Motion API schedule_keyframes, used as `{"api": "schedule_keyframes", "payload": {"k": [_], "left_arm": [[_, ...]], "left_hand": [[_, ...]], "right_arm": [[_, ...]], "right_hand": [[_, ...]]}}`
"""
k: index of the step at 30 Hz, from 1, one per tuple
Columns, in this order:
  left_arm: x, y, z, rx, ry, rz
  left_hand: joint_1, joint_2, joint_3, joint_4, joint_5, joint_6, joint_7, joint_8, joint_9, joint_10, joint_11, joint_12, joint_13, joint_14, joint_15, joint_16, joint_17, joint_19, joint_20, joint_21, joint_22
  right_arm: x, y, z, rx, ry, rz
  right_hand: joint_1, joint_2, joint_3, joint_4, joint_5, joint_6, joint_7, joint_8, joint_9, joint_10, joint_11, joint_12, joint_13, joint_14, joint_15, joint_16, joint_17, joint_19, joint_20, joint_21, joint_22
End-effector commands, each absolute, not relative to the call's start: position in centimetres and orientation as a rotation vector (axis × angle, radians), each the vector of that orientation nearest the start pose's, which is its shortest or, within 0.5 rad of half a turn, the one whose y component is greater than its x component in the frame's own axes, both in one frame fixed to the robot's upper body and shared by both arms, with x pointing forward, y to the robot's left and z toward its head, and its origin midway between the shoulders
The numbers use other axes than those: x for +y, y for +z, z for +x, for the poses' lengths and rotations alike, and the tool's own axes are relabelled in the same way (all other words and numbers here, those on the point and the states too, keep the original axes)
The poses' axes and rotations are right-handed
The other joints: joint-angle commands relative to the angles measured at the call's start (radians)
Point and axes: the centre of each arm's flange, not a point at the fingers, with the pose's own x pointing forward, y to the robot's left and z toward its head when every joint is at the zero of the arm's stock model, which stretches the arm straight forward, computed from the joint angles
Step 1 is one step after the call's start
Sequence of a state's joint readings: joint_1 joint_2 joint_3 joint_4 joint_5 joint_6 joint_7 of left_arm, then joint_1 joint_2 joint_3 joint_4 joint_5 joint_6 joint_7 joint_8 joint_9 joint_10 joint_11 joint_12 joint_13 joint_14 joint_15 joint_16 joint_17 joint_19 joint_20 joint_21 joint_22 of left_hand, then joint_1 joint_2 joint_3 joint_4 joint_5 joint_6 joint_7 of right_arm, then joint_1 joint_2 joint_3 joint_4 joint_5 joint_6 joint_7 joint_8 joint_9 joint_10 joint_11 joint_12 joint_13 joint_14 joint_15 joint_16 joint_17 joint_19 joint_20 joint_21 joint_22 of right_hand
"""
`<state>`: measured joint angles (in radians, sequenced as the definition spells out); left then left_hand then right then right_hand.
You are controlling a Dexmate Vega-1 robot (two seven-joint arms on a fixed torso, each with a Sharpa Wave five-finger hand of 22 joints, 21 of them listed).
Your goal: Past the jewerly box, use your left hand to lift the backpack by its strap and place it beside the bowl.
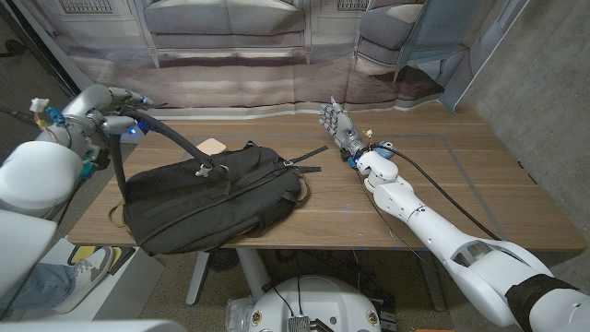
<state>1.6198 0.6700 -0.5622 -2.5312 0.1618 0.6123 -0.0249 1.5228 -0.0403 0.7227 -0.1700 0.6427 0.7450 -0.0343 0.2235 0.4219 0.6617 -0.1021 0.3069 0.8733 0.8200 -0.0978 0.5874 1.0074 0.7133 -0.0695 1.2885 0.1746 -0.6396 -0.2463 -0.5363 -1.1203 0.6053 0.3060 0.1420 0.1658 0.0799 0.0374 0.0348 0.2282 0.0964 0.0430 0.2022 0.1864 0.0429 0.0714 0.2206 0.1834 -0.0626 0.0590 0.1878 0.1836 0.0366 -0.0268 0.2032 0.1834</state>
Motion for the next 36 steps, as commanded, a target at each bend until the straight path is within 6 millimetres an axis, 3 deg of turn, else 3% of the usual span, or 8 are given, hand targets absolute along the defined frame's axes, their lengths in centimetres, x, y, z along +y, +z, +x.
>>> {"api": "schedule_keyframes", "payload": {"k": [1, 36], "left_arm": [[42.4, 6.5, 37.0, -0.456, 0.441, 0.88], [41.4, 3.8, 41.6, -0.362, 0.325, 0.896]], "left_hand": [[0.0, 0.008, -0.006, 0.001, -0.008, 0.004, -0.011, -0.001, 0.001, 0.002, -0.011, -0.004, 0.005, 0.0, -0.035, -0.007, 0.0, -0.012, -0.136, 0.005, 0.004], [-0.003, 0.014, -0.014, 0.002, -0.034, 0.005, -0.02, -0.002, -0.003, 0.002, -0.02, -0.01, 0.013, 0.004, -0.045, -0.026, -0.017, -0.032, -0.129, 0.003, 0.003]], "right_arm": [[-12.3, 0.6, 68.1, -0.604, 0.499, 0.08], [-12.3, 0.0, 68.8, -0.579, 0.509, 0.088]], "right_hand": [[0.008, 0.007, -0.004, 0.0, -0.004, 0.008, -0.003, -0.005, 0.003, -0.004, 0.003, -0.006, 0.005, 0.005, -0.002, 0.0, 0.003, 0.005, -0.007, 0.001, 0.004], [0.009, 0.008, -0.005, 0.0, -0.005, 0.007, -0.003, -0.006, 0.003, -0.002, 0.004, -0.005, 0.005, 0.006, -0.003, 0.0, 0.003, 0.005, -0.007, 0.001, 0.004]]}}
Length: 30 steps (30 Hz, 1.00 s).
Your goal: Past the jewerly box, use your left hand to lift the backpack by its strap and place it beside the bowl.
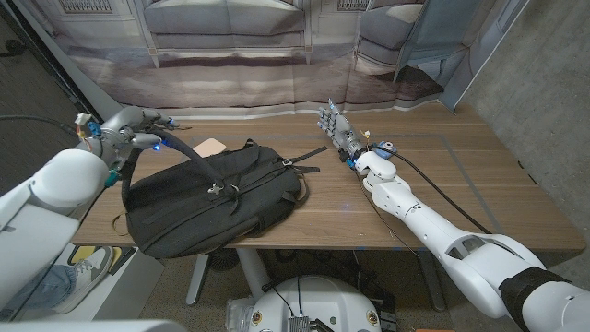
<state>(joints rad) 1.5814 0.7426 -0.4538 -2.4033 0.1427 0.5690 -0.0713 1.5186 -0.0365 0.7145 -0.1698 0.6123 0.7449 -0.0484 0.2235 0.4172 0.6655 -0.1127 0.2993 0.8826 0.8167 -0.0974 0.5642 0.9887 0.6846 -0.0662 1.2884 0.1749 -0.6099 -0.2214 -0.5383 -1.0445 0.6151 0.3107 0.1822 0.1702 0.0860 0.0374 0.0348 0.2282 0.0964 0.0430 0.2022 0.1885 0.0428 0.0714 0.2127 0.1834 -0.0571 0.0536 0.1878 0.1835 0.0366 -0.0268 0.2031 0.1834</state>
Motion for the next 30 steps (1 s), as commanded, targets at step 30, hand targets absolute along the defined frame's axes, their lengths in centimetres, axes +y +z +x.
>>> {"api": "schedule_keyframes", "payload": {"k": [30], "left_arm": [[41.7, 1.1, 44.3, -0.325, 0.272, 0.86]], "left_hand": [[0.0, 0.013, -0.01, 0.001, -0.027, 0.008, -0.007, -0.001, 0.0, -0.002, -0.012, -0.009, 0.008, 0.011, -0.049, -0.019, -0.009, -0.026, -0.129, -0.005, 0.001]], "right_arm": [[-12.4, -0.5, 68.4, -0.573, 0.504, 0.085]], "right_hand": [[0.005, 0.002, -0.005, 0.0, -0.006, 0.007, -0.002, -0.005, 0.001, -0.004, 0.005, 0.002, 0.005, 0.001, 0.003, 0.001, 0.003, 0.005, -0.007, 0.001, 0.004]]}}
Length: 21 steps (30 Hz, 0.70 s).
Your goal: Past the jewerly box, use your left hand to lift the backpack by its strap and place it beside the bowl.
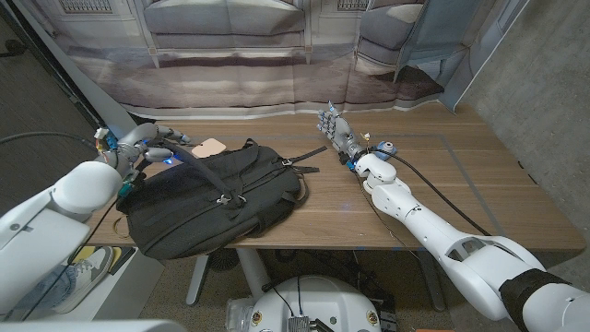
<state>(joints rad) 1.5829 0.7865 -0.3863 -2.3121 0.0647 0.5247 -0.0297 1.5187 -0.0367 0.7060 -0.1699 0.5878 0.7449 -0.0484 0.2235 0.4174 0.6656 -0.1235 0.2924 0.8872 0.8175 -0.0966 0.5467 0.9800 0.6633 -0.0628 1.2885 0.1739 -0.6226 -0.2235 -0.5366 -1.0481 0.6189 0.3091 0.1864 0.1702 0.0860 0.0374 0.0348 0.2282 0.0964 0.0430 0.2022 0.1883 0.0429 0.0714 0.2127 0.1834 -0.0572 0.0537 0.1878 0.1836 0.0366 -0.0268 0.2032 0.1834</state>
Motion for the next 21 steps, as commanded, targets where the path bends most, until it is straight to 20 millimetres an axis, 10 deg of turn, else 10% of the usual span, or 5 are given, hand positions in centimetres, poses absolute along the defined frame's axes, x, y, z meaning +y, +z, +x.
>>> {"api": "schedule_keyframes", "payload": {"k": [1, 14, 21], "left_arm": [[41.71, 0.96, 44.45, -0.322, 0.266, 0.854], [41.93, 0.52, 44.74, -0.322, 0.271, 0.854], [41.94, 0.79, 44.3, -0.31, 0.277, 0.872]], "left_hand": [[0.0, 0.014, -0.002, 0.001, -0.003, 0.008, -0.008, -0.001, -0.001, 0.0, -0.002, -0.002, 0.003, 0.01, -0.053, -0.004, -0.003, -0.006, -0.132, -0.006, 0.002], [-0.041, 0.014, -0.026, 0.024, -0.024, 0.011, -0.016, 0.0, -0.003, -0.02, -0.01, -0.027, -0.01, 0.013, -0.063, -0.027, -0.039, -0.033, -0.117, -0.018, 0.0], [-0.25, -0.02, -0.082, 0.101, -0.096, -0.005, -0.051, -0.004, -0.018, -0.075, -0.034, -0.082, -0.064, -0.061, -0.029, -0.159, -0.17, -0.128, -0.017, -0.076, -0.004]], "right_arm": [[-12.36, -0.57, 68.46, -0.572, 0.505, 0.084], [-12.18, -0.79, 68.4, -0.565, 0.502, 0.087], [-12.18, -0.86, 68.32, -0.565, 0.502, 0.087]], "right_hand": [[0.005, 0.002, -0.005, 0.0, -0.006, 0.006, -0.002, -0.005, 0.001, -0.004, 0.004, 0.002, 0.005, 0.0, 0.002, 0.0, 0.003, 0.005, -0.007, 0.001, 0.004], [0.005, 0.003, -0.006, 0.001, -0.006, 0.006, -0.003, -0.006, 0.001, -0.003, 0.004, 0.002, 0.005, 0.001, 0.003, 0.001, 0.003, 0.005, -0.007, 0.001, 0.004], [0.006, 0.003, -0.006, 0.001, -0.006, 0.006, -0.002, -0.005, 0.001, -0.003, 0.003, 0.002, 0.005, 0.0, 0.003, 0.0, 0.003, 0.005, -0.007, 0.001, 0.004]]}}
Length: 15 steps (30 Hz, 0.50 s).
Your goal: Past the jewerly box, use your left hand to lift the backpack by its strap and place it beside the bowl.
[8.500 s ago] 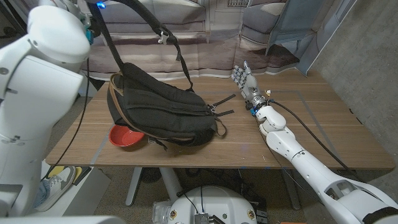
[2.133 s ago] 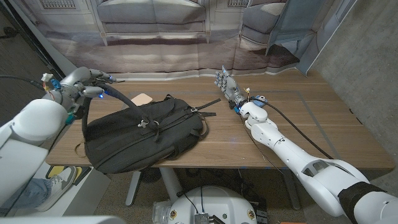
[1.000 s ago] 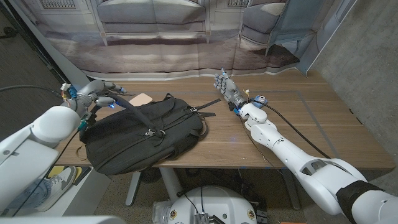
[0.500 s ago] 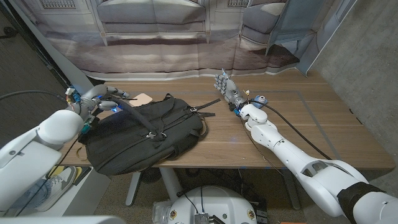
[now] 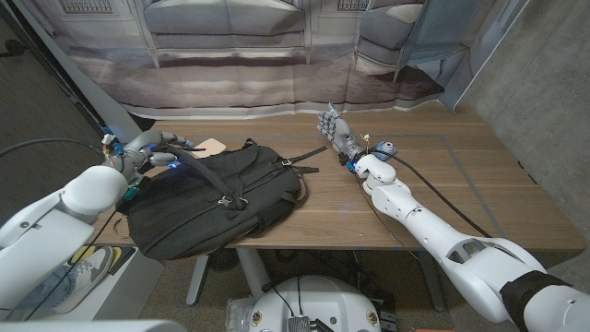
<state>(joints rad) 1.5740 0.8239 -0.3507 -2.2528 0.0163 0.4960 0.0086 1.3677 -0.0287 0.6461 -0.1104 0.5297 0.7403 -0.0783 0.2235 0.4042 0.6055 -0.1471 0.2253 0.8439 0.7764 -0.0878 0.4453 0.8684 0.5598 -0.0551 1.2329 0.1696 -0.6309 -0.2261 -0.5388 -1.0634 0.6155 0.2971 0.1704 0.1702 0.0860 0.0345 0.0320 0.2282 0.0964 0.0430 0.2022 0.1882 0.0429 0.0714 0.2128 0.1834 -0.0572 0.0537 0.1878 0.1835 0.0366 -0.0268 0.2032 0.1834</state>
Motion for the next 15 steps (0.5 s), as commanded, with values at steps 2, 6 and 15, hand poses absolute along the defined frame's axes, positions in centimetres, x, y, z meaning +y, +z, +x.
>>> {"api": "schedule_keyframes", "payload": {"k": [2, 6, 15], "left_arm": [[41.99, 0.8, 44.29, -0.312, 0.269, 0.867], [41.97, 0.91, 44.29, -0.3, 0.261, 0.864], [41.68, 1.02, 44.03, -0.294, 0.264, 0.867]], "left_hand": [[-0.147, -0.049, -0.023, 0.056, -0.07, 0.002, -0.028, -0.001, -0.01, -0.016, -0.013, -0.02, -0.035, -0.025, -0.04, -0.091, -0.096, -0.039, -0.016, -0.041, -0.001], [-0.229, -0.051, -0.03, 0.099, -0.127, -0.005, -0.029, 0.0, -0.017, -0.026, -0.011, -0.027, -0.057, -0.035, -0.022, -0.127, -0.134, -0.043, 0.008, -0.067, -0.002], [-0.367, -0.081, -0.062, 0.166, -0.258, -0.033, -0.033, -0.004, -0.03, -0.057, 0.004, -0.035, -0.102, -0.103, -0.005, -0.197, -0.192, -0.107, 0.063, -0.142, -0.001]], "right_arm": [[-12.2, -0.84, 68.31, -0.566, 0.501, 0.086], [-12.2, -0.81, 68.38, -0.565, 0.503, 0.087], [-12.21, -0.73, 68.6, -0.563, 0.508, 0.089]], "right_hand": [[0.006, 0.003, -0.003, 0.004, -0.006, 0.006, -0.002, -0.006, 0.002, -0.002, 0.004, 0.003, 0.005, 0.0, 0.003, 0.0, 0.003, 0.005, -0.007, 0.001, 0.004], [0.006, 0.003, -0.003, 0.004, -0.006, 0.006, -0.003, -0.006, 0.002, -0.003, 0.004, 0.002, 0.005, 0.0, 0.003, 0.0, 0.003, 0.005, -0.007, 0.001, 0.004], [0.006, 0.003, -0.004, 0.004, -0.006, 0.005, -0.004, -0.006, 0.002, -0.003, 0.003, 0.002, 0.005, 0.001, 0.002, 0.001, 0.003, 0.005, -0.007, 0.001, 0.004]]}}
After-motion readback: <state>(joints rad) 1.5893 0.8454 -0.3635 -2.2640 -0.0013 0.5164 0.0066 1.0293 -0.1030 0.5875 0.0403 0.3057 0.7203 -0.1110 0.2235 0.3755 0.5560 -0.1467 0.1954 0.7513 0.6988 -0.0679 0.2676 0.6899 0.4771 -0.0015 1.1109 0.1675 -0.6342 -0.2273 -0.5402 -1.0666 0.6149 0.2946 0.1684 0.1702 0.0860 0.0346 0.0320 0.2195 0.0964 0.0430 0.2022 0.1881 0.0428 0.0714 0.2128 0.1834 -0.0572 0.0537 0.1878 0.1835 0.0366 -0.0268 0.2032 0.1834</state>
